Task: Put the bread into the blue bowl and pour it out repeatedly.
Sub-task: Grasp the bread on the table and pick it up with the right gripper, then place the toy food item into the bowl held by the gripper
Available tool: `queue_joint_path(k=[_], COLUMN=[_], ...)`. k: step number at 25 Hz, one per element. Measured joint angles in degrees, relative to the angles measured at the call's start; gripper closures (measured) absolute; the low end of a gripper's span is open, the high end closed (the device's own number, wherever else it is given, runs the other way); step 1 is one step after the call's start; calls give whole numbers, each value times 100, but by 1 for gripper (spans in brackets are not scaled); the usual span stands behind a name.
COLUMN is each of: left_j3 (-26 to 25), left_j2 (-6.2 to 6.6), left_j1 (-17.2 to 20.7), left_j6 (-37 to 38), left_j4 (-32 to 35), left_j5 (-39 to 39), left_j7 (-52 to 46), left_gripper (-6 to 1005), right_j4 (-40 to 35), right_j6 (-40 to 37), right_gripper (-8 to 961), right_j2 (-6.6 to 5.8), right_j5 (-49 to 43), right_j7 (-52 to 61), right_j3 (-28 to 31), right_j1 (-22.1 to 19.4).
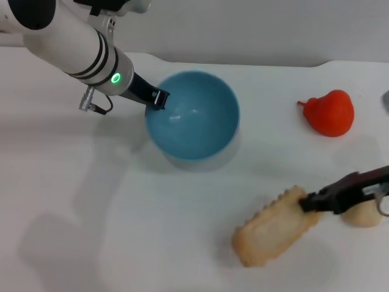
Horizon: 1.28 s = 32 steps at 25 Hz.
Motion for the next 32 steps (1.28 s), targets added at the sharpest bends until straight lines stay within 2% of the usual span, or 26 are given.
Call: queue_joint_path(k=[5,8,13,17,20,23,32], left_j3=[46,92,400,649,742,800,814], left_j2=[5,-4,-25,-39,-37,-32,-27], left_j1=[-44,-151,-389,-443,-452,-456,-550], left_j6=[-97,-178,-317,-415,-457,-458,-598], left_j4=[-69,-286,-684,-712,-669,-629,-480], left_j5=[11,5,1,-164,-647,-934,-1104], left_j7=[-5,-5,-43,-145,-102,-40,14], left_gripper=[1001,1000,1000,1000,999,999,999], right_j4=[-650,-1007,-1651,-1670,-1551,-1321,-1020], right_j6=[-622,-883,-1128,-896,-620,-382,-116], right_gripper=[838,842,846,849,850,850,852], right_j2=[72,79,99,140,206,223,219], right_j5=[-10,128,1100,1586,1622,1609,1385], right_j7=[-328,-391,-859,-1101,-1284,-1442,-1617], right_j3=[789,1035,1424,1732,1679,1442,1105], right_j1=[-185,-207,-289,-229,-181,-125,-41])
